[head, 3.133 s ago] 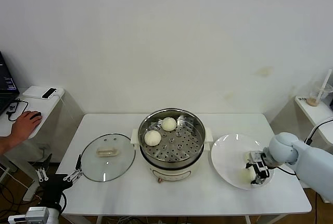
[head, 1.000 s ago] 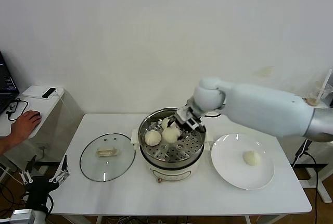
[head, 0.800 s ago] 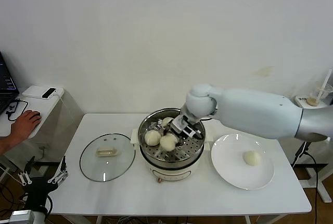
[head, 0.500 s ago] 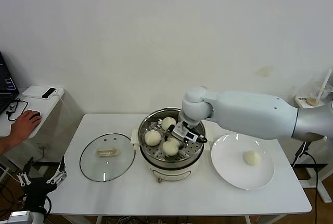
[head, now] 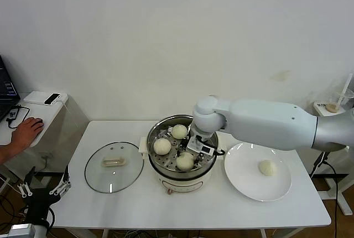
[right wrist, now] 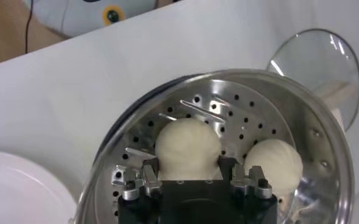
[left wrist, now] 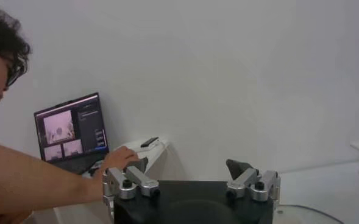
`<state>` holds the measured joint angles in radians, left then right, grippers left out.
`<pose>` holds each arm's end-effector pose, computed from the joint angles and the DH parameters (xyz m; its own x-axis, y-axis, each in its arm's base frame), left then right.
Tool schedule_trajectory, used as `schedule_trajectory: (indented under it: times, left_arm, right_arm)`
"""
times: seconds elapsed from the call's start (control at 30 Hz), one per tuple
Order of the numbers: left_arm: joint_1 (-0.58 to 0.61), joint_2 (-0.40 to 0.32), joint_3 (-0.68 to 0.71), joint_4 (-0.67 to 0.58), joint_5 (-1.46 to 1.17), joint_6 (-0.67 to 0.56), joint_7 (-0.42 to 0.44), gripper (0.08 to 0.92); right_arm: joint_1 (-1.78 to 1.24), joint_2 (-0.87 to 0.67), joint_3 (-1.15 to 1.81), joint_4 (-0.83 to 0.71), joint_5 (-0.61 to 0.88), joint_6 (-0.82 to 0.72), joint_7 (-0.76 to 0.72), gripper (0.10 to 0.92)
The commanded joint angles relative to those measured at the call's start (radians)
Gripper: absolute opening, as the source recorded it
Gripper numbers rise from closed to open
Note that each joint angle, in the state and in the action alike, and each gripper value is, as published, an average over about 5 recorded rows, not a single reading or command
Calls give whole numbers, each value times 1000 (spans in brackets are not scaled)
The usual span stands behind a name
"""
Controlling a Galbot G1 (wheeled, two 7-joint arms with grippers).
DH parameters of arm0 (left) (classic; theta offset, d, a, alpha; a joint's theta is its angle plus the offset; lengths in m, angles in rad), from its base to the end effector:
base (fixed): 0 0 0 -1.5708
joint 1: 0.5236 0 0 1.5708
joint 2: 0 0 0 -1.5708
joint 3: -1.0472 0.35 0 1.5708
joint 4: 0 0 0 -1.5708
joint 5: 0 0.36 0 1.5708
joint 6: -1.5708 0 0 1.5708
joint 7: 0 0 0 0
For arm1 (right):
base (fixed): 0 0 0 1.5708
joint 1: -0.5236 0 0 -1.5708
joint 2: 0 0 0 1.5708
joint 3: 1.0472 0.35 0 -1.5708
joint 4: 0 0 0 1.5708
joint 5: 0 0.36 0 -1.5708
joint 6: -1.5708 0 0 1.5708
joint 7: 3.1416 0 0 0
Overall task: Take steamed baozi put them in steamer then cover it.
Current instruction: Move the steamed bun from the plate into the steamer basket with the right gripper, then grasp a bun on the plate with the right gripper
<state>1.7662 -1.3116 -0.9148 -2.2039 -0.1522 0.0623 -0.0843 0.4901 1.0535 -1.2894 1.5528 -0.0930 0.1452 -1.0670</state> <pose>0.1333 0.1421 -0.2550 -0.9696 -0.2421 0.0365 -0.2214 0.9306 0.2916 0.4795 0.1274 -0.1024 -0.1102 -0.2096 0.9715 -0.3461 -0.9082 -0.2352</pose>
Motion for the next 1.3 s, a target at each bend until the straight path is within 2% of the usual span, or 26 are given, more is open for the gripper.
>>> schedule_trajectory:
  times: [0.03, 0.1, 0.27, 0.5, 0.77, 0.97, 1.3]
  left_arm:
    - [-1, 2, 2, 2, 1, 0, 1, 823]
    - [-2, 7, 2, 2, 0, 0, 1, 823]
    - [-8, 25, -4, 7, -6, 0, 2, 823]
    - [-21, 43, 17, 13, -7, 3, 4, 823]
    - [-36, 76, 41, 20, -9, 1, 9, 823]
    - [-58, 98, 61, 43, -19, 0, 6, 823]
    - [-76, 89, 93, 66, -25, -25, 0, 823]
  right_arm:
    - [7, -2, 14, -2, -10, 13, -1, 754]
    - [12, -11, 26, -6, 4, 5, 1, 797]
    - [33, -59, 78, -19, 43, -43, -1, 822]
    - [70, -160, 153, -44, 125, -312, -16, 823]
    - [68, -392, 168, 47, 210, -522, -9, 823]
    - [-16, -572, 184, 81, 142, -536, 0, 823]
    - [-379, -719, 438, 84, 18, -518, 19, 823]
